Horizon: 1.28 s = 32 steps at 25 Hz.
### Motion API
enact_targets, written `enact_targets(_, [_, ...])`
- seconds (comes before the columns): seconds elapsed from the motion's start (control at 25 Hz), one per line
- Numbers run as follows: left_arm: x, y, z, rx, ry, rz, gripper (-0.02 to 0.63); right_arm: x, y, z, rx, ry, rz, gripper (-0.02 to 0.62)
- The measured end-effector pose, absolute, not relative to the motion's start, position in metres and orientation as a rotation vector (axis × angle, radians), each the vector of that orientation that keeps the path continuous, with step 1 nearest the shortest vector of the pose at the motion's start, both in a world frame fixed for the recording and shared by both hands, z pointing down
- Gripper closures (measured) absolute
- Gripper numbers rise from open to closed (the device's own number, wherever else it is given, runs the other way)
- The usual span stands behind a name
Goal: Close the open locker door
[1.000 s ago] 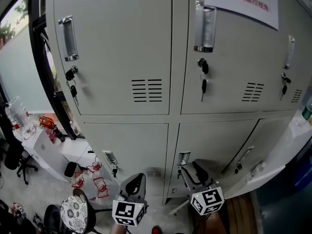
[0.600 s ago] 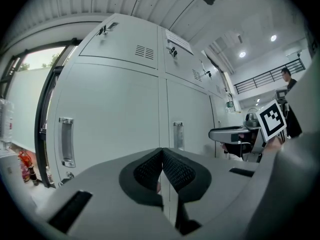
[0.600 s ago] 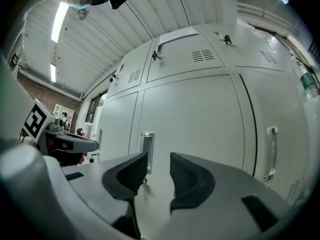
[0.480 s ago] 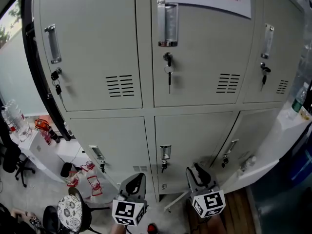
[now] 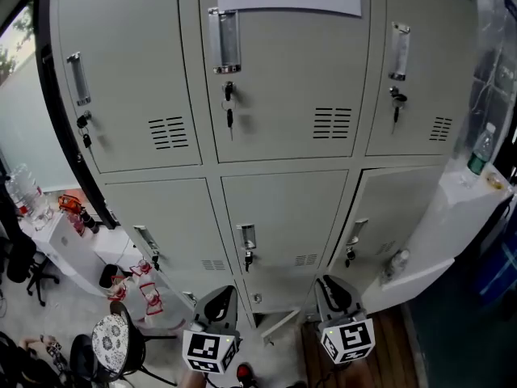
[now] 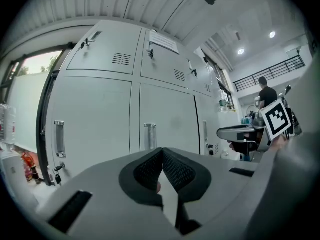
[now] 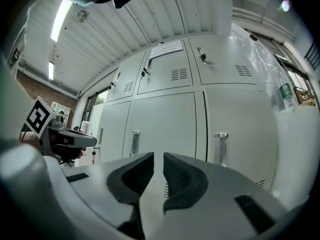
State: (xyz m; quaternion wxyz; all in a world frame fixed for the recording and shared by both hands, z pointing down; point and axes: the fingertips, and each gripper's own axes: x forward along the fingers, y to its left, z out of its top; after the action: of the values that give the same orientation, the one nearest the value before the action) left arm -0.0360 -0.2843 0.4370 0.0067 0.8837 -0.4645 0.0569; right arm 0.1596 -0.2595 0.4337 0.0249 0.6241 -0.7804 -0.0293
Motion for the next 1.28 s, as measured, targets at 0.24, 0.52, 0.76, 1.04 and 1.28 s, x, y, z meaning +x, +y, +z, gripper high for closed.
enact_targets(0.24, [-0.020,-0.248,0.437,2.747,-1.500,0.171,0.584,0.179,-0.226,0.440,1.904,-2.425,-0.093,0.548])
enact_targets(0.52, [-0.003,-0.208,0.443,2.709,-1.553,0.170,0.584,0.194,-0.190,0.444,1.842,-2.462,-0.126,0.561])
enact_targets(0.76, [0.011,-0.180,0.453,2.687,-1.565,0.173,0.584,0.206,-0.165,0.452,1.819,-2.472,-0.114,0.568])
enact_targets(1.04, [0.019,-0.164,0.457,2.688,-1.565,0.180,0.584,0.212,-0.149,0.454,1.809,-2.484,-0.104,0.569])
enact_targets(1.28, [0.019,-0.162,0.457,2.696,-1.561,0.185,0.584,0.210,-0.146,0.454,1.815,-2.489,-0.110,0.569])
